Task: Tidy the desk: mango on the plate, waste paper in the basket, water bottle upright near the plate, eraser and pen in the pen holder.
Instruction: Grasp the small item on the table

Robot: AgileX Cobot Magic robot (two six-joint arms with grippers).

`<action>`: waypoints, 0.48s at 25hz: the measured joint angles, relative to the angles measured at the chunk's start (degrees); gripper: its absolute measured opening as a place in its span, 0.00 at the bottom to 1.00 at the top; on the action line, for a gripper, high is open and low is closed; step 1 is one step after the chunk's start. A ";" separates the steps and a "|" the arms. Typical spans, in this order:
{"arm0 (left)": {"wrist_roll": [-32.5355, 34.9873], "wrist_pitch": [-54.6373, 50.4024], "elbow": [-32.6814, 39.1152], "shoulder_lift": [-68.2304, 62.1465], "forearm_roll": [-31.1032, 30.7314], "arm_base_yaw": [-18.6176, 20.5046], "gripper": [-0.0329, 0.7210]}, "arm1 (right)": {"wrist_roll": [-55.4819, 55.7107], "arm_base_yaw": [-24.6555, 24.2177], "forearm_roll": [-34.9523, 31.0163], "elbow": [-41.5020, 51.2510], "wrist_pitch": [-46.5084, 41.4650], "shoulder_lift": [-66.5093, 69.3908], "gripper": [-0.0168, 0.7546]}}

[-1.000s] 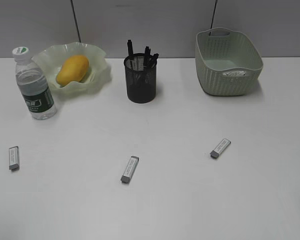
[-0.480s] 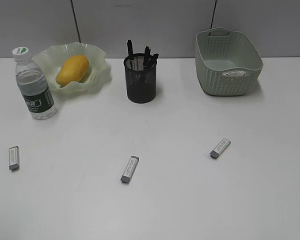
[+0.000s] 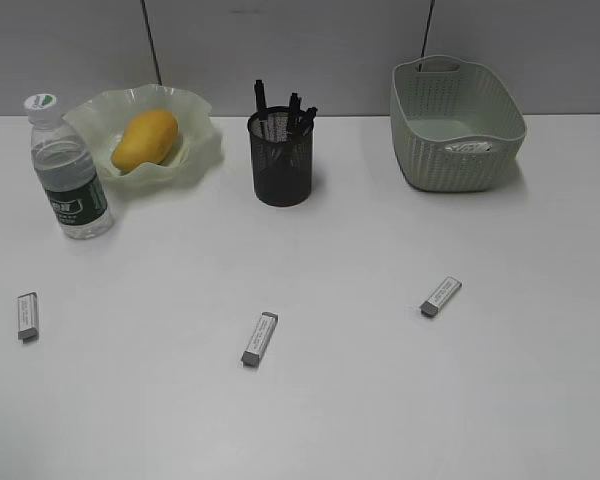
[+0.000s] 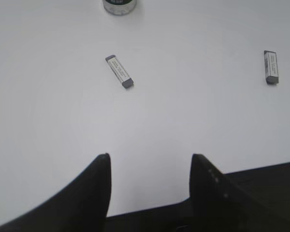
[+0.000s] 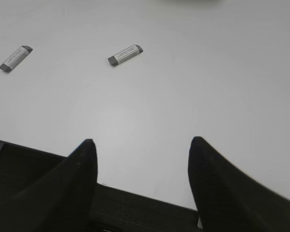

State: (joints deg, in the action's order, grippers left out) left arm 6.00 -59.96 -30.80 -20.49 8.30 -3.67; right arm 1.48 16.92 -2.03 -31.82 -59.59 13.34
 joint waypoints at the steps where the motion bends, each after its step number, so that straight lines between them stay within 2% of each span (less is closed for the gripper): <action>1: 0.00 1.11 -0.39 -1.08 0.00 0.00 0.58 | 0.00 0.00 0.07 0.00 0.00 0.00 0.64; 6: -0.36 10.18 -1.46 -8.00 0.10 0.00 0.59 | 0.05 0.00 0.25 0.00 0.05 0.00 0.64; 12: -6.00 17.04 -1.46 -22.49 0.86 0.00 0.60 | 0.05 0.00 0.29 0.00 0.05 0.00 0.64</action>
State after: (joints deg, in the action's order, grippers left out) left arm 0.00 -42.92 -32.26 -42.99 9.15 -3.67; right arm 1.53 16.92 -1.73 -31.82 -59.53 13.34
